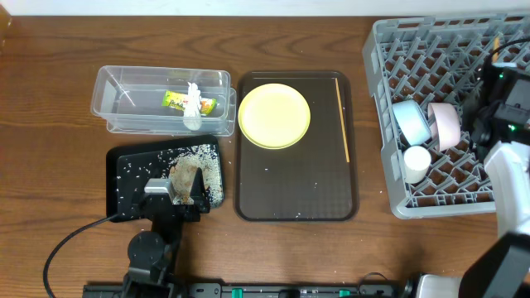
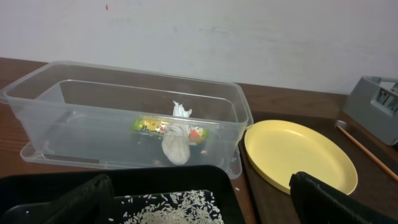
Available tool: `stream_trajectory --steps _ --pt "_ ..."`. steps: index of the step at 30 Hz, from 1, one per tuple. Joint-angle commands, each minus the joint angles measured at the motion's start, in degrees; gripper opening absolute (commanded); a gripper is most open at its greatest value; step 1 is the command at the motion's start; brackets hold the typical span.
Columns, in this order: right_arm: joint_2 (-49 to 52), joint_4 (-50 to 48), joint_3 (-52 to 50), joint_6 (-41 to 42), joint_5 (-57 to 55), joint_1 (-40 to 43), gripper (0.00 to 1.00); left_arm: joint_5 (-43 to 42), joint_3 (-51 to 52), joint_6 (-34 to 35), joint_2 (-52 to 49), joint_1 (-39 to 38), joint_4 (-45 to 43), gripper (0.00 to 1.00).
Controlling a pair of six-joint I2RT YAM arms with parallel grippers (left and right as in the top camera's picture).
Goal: Sort waste into correct bins and load items into the dishwasher rack
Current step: 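Reach the right gripper down to the second chopstick on the tray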
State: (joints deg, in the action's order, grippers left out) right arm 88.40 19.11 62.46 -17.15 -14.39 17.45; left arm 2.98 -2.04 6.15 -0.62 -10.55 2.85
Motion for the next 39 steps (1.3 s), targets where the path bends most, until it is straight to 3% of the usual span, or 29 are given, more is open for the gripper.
stream_trajectory --steps 1,3,8,13,19,22,26,30,39 --pt "1.27 -0.46 0.22 -3.96 -0.85 0.07 0.09 0.50 1.81 0.09 0.39 0.35 0.92 0.93" --pt "0.63 -0.83 0.24 -3.87 -0.63 -0.68 0.49 0.50 1.81 0.09 0.39 0.35 0.92 0.93" --pt "-6.75 0.15 0.28 1.95 4.35 -5.79 0.44 0.50 1.81 0.09 0.39 0.35 0.92 0.93" --pt "-15.76 6.64 0.28 14.47 19.34 -13.35 0.43 0.50 1.81 0.09 0.39 0.35 0.92 0.93" --pt "-16.63 14.99 -0.66 22.36 30.77 -25.18 0.39 0.50 1.81 0.09 0.39 0.35 0.92 0.93" --pt "-14.21 14.64 -3.63 25.83 28.33 -31.56 0.36 0.50 1.81 0.09 0.39 0.35 0.92 0.93" --pt "-8.15 12.92 -6.16 34.12 11.69 -37.27 0.36 0.50 1.81 0.09 0.39 0.35 0.92 0.93" --pt "-0.70 5.70 -6.49 34.29 5.51 -38.91 0.35 0.50 1.81 0.09 0.39 0.35 0.92 0.93" --pt "15.37 -12.50 -6.49 31.21 5.14 -38.42 0.29 0.50 1.81 0.09 0.39 0.35 0.92 0.93"
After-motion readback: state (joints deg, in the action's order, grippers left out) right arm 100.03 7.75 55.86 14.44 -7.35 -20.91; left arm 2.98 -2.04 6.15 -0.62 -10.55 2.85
